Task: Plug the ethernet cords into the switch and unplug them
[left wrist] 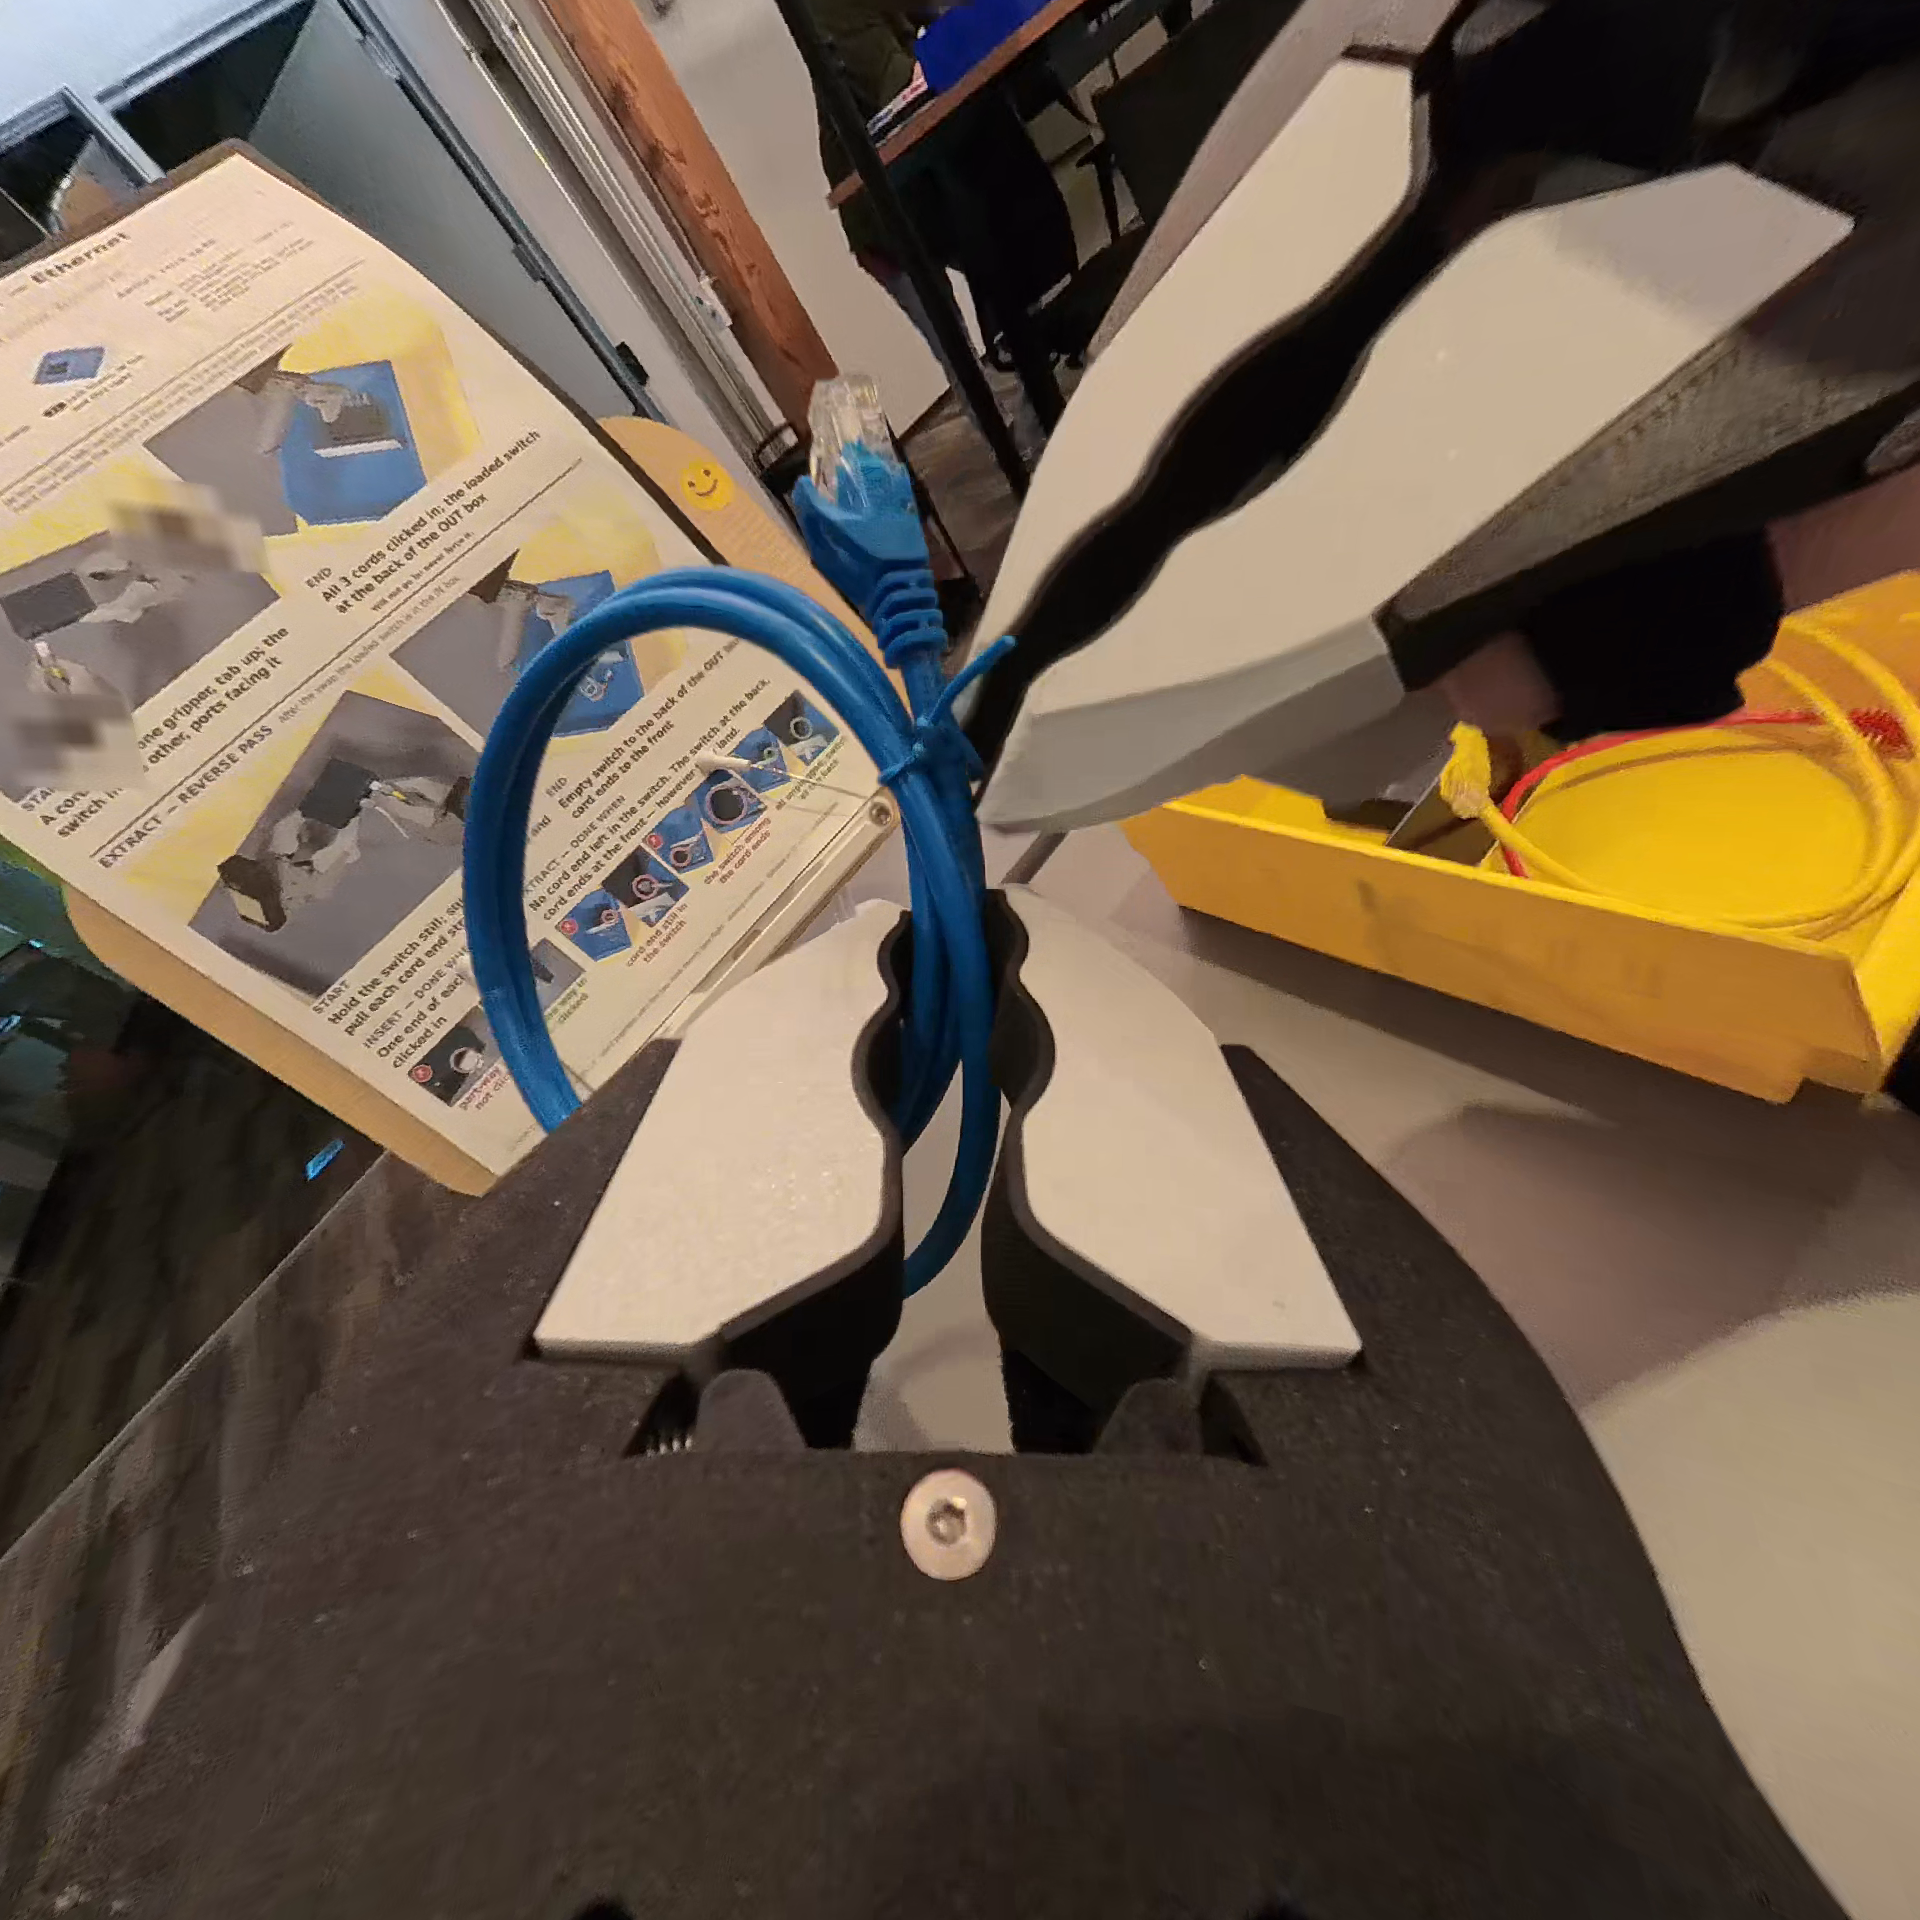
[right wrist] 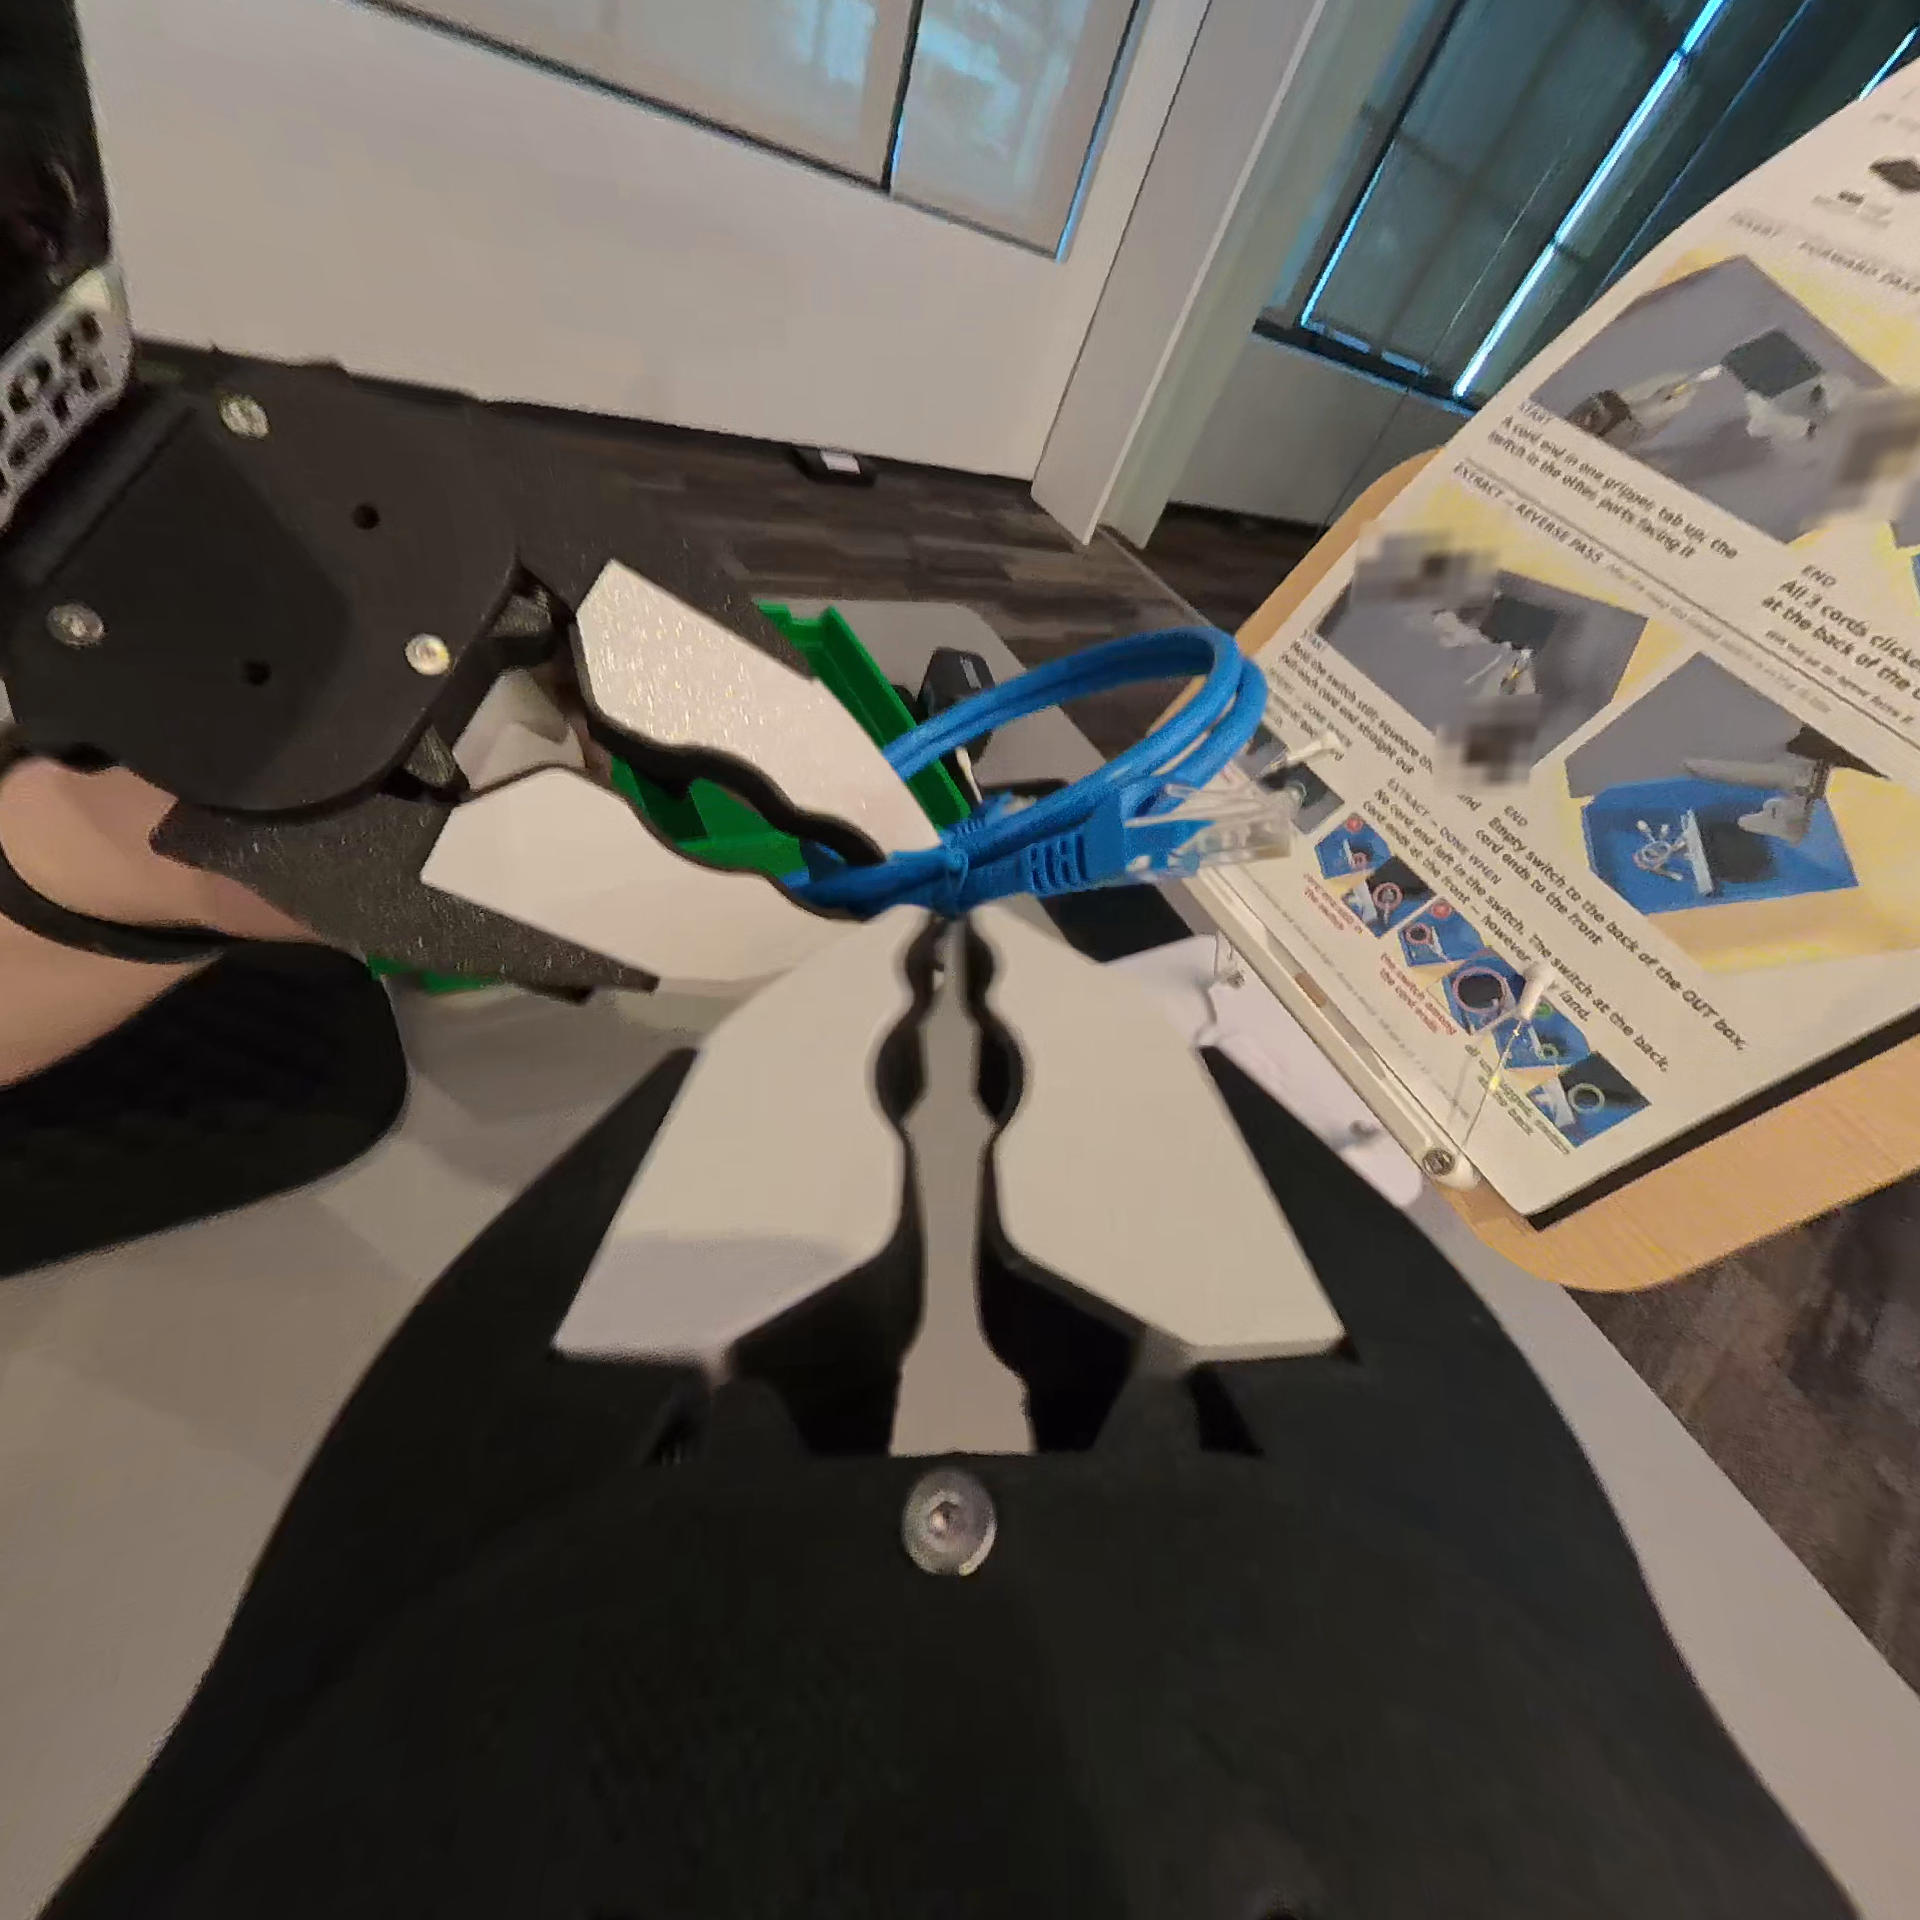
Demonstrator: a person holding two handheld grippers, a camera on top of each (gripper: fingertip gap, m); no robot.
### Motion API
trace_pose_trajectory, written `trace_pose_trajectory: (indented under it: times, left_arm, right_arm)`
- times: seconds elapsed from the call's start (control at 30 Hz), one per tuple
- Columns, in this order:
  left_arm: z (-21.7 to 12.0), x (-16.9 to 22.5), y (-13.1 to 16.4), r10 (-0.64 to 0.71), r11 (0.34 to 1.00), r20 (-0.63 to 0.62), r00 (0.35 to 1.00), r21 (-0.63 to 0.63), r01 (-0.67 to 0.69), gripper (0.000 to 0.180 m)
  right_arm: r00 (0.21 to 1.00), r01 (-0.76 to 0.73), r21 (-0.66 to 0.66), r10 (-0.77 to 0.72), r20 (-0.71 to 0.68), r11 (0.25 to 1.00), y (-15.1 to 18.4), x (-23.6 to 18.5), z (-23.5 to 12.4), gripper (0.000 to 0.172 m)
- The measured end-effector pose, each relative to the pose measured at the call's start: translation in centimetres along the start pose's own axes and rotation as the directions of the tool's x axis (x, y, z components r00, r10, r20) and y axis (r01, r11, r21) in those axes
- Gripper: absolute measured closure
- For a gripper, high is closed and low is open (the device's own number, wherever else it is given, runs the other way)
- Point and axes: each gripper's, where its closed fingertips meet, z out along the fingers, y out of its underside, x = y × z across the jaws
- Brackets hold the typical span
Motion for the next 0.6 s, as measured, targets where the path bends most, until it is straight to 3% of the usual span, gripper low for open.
trace_pose_trajectory:
  times: [0.37, 0.6]
  left_arm:
    - [0.4, 1.1, 1.1, -0.033, 0.998, -0.102, 0.994, -0.064, 0.027, 0.169]
    - [0.8, 1.6, 2.2, 0.014, 0.991, -0.107, 0.994, -0.131, -0.029, 0.169]
  right_arm:
    - [0.964, 0.23, -0.082, -0.239, -0.118, 0.97, 0.3, 0.9, -1.0, 0.17]
    - [0.969, 0.232, -0.048, -0.235, -0.071, 0.972, 0.1, 0.3, -0.9, 0.17]
